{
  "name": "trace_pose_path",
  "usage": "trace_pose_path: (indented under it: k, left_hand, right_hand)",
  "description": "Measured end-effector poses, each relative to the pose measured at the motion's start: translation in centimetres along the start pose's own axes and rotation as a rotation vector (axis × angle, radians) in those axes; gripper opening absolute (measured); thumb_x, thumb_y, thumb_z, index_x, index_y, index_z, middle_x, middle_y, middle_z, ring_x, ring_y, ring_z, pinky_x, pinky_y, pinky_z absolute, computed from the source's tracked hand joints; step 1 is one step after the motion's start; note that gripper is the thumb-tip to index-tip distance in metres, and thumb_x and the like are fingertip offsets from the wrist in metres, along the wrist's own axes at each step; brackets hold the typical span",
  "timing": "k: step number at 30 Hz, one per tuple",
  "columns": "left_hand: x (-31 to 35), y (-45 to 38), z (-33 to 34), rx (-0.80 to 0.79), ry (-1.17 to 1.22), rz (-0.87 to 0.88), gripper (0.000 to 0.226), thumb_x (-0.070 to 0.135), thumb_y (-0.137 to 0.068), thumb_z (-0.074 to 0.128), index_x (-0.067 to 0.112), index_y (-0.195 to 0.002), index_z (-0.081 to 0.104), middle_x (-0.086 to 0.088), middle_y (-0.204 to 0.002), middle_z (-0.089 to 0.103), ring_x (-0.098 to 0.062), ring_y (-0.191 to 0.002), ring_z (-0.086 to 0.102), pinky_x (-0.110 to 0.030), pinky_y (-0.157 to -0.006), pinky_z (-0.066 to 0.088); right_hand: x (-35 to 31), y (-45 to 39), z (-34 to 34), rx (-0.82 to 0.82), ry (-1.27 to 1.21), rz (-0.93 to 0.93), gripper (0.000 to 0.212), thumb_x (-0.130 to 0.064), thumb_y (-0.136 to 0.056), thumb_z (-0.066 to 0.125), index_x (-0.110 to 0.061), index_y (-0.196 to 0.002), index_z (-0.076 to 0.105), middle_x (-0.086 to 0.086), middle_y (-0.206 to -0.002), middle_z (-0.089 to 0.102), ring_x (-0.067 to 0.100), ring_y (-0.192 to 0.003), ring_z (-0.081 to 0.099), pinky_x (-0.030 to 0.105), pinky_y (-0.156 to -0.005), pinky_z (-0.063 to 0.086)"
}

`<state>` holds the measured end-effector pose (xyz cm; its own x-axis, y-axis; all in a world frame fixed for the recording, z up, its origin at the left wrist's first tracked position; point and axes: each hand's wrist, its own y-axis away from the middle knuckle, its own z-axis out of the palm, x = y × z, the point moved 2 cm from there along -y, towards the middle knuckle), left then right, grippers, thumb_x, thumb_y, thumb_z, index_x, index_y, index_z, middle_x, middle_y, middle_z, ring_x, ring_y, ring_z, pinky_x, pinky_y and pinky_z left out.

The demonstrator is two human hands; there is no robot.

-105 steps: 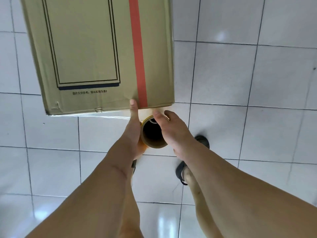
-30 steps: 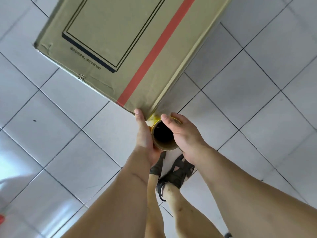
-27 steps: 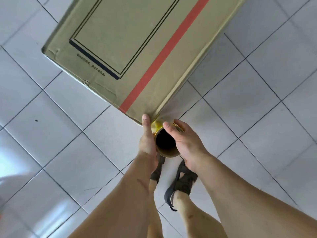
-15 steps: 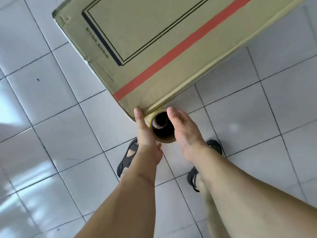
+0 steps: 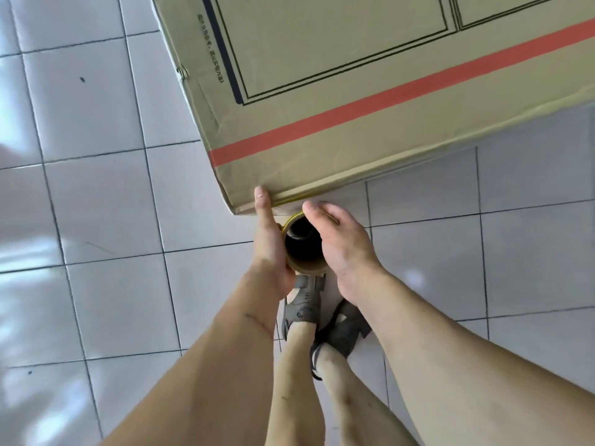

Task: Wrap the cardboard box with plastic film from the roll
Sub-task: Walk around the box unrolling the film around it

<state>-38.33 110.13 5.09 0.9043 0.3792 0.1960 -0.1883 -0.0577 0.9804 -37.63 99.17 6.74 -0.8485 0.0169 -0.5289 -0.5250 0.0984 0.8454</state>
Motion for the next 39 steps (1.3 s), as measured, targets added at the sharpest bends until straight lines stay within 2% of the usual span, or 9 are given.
trace_pose_path:
  k: [3,11,15,18,22,27,30,36,39]
  left_hand:
    - [-0.1,-0.2,0.4,-0.07,0.036,-0.012,0.121,0.104,-0.085,0.02,0.007,-0.127,0.078,-0.021,-0.122,0.082,-0.035,-0.117,0.079,-0.049,-0.106,0.059]
    - [-0.5,-0.1,3.1,0.064,0.002,0.019,0.092,0.097,-0.09,0.041,0.015,-0.111,0.077,-0.009,-0.103,0.085,-0.026,-0.097,0.081,-0.042,-0.093,0.064]
    - [-1.4,-0.2,3.5,-0.111,-0.014,-0.002,0.121,0.105,-0.067,0.057,0.009,-0.139,0.073,-0.017,-0.127,0.082,-0.035,-0.123,0.077,-0.05,-0.111,0.059]
    - [-2.6,-0.1,3.8,-0.185,-0.089,0.071,0.111,0.103,-0.065,0.054,0.029,-0.146,0.07,-0.003,-0.14,0.078,-0.027,-0.137,0.069,-0.052,-0.113,0.054]
    - [-3.6,0.1,4.6,-0.21,-0.082,0.071,0.101,0.103,-0.076,0.046,0.033,-0.143,0.072,0.0,-0.141,0.077,-0.024,-0.144,0.062,-0.051,-0.114,0.05]
    - [-4.4,-0.3,6.1,-0.149,-0.115,0.096,0.104,0.102,-0.063,0.055,0.033,-0.138,0.075,0.003,-0.132,0.081,-0.022,-0.138,0.065,-0.049,-0.122,0.04]
    - [-4.7,-0.3,6.3,-0.047,-0.09,0.16,0.106,0.101,-0.058,0.057,0.029,-0.135,0.076,0.001,-0.129,0.082,-0.024,-0.135,0.068,-0.05,-0.126,0.042]
    - [-5.5,0.6,7.9,-0.217,-0.17,0.088,0.111,0.113,-0.065,0.039,0.038,-0.14,0.071,0.007,-0.142,0.076,-0.018,-0.147,0.058,-0.046,-0.104,0.05]
    - [-5.3,0.6,9.1,-0.164,-0.227,0.137,0.13,0.12,-0.048,0.039,0.043,-0.15,0.063,0.014,-0.158,0.062,-0.016,-0.154,0.046,-0.052,-0.12,0.038]
  right_hand:
    - [-0.4,-0.6,-0.8,-0.023,0.035,-0.027,0.021,-0.05,-0.094,0.062,-0.031,-0.09,0.069,-0.02,-0.095,0.068,-0.004,-0.092,0.062,0.011,-0.074,0.042]
    - [-2.6,-0.7,-2.5,0.097,0.145,-0.043,0.068,-0.049,-0.078,0.08,-0.022,-0.135,0.054,-0.011,-0.116,0.061,0.007,-0.101,0.06,0.016,-0.08,0.045]
    - [-2.8,-0.8,-3.2,0.09,0.229,0.001,0.084,-0.056,-0.076,0.079,-0.019,-0.145,0.047,-0.001,-0.133,0.058,0.017,-0.118,0.058,0.031,-0.098,0.048]
    - [-2.9,-1.1,-4.6,0.109,0.162,0.039,0.066,-0.063,-0.084,0.067,-0.022,-0.134,0.056,-0.006,-0.129,0.06,0.015,-0.117,0.057,0.032,-0.099,0.046]
    - [-2.4,-1.6,-6.2,0.083,0.171,-0.013,0.037,-0.057,-0.098,0.051,-0.024,-0.091,0.066,-0.007,-0.103,0.069,0.017,-0.105,0.062,0.031,-0.087,0.046]
    - [-1.8,-2.1,-7.4,0.11,0.137,-0.061,0.044,-0.055,-0.087,0.069,-0.022,-0.116,0.066,-0.005,-0.114,0.07,0.013,-0.107,0.064,0.026,-0.089,0.048]
    - [-1.6,-2.2,-8.3,0.037,0.116,-0.039,0.04,-0.058,-0.088,0.067,-0.024,-0.109,0.069,-0.007,-0.111,0.071,0.011,-0.106,0.064,0.024,-0.086,0.048]
    - [-1.8,-2.4,-10.4,0.022,0.137,-0.083,0.032,-0.053,-0.095,0.059,-0.026,-0.11,0.066,-0.011,-0.106,0.069,0.007,-0.101,0.062,0.015,-0.076,0.042]
    - [-2.0,-2.6,-11.4,0.072,0.102,-0.078,0.041,-0.054,-0.089,0.067,-0.021,-0.113,0.068,-0.007,-0.107,0.071,0.009,-0.101,0.064,0.019,-0.08,0.045]
